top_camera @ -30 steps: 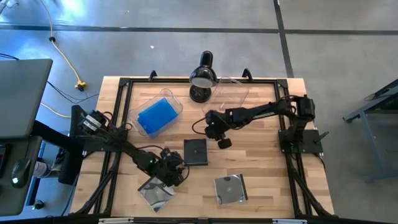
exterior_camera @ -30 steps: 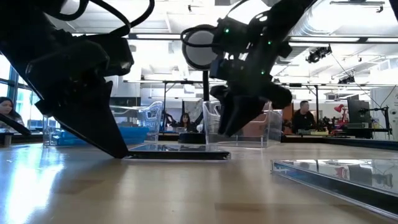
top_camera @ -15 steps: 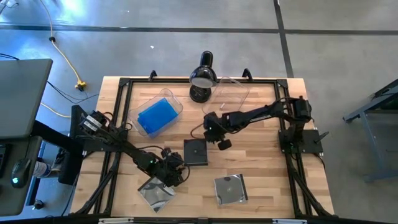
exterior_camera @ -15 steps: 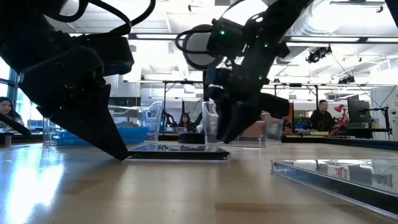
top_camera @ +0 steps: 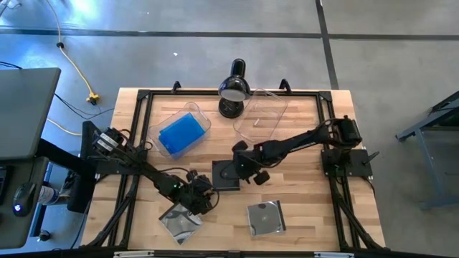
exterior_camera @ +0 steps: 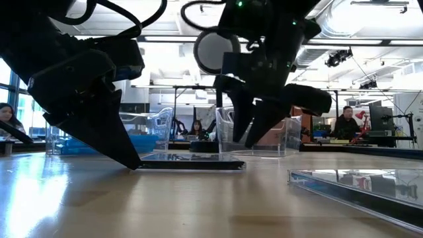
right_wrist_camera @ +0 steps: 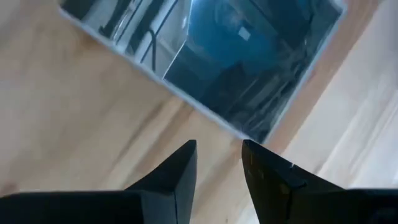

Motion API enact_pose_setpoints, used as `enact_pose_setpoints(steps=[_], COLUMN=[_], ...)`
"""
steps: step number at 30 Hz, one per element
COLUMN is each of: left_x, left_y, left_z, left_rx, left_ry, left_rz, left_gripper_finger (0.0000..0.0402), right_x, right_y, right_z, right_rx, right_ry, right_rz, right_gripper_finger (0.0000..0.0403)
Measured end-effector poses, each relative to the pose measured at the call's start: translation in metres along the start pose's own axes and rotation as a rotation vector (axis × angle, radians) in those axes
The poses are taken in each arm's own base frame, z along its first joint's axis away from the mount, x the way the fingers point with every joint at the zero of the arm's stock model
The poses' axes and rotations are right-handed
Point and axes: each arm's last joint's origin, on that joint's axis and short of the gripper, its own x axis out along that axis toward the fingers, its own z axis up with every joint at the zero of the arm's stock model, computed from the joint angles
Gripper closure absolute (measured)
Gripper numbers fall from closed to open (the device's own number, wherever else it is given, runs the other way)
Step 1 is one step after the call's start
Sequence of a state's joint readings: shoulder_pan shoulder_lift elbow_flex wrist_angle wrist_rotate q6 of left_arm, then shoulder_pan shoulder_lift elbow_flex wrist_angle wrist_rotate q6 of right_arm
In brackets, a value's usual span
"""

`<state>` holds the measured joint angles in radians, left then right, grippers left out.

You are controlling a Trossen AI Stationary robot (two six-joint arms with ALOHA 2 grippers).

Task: Pick & place jewel cases by type
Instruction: Put the center black CD case into the right transparent bin

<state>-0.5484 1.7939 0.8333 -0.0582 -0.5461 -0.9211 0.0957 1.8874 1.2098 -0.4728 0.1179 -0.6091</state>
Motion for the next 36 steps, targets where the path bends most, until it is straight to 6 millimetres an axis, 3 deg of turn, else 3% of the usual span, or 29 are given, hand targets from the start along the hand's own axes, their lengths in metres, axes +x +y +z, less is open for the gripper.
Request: enact_pose_setpoints(steps=[5, 14, 21, 30, 36], left_x=[0.000, 0.000, 0.000, 0.000, -0.001], left_y=[0.000, 0.000, -0.001, -0.006, -0.005], left_z=[0.000, 0.000, 0.000, 0.002, 0.001], left_rx=[-0.001, 0.043, 0.062, 0.218, 0.251], left_ry=[-0.001, 0.000, 0.005, 0.003, 0.028], left_rz=[-0.001, -0.004, -0.009, -0.082, -0.076], left_gripper_finger=[0.0228, 0.0228, 0.0228, 0.0228, 0.0228], right_x=[0.002, 0.033, 0.031, 0.028, 0.026], right_y=[0.001, -0.007, -0.012, -0.033, -0.027], right_z=[0.003, -0.009, -0.007, -0.004, -0.007], right_rx=[-0.005, -0.053, -0.046, -0.015, 0.055], right_ry=[-0.017, 0.131, 0.105, -0.048, -0.072], right_rz=[-0.019, -0.111, -0.077, 0.011, 0.158], right_gripper_finger=[0.0279, 0.0279, 0.0279, 0.0279, 0.0279])
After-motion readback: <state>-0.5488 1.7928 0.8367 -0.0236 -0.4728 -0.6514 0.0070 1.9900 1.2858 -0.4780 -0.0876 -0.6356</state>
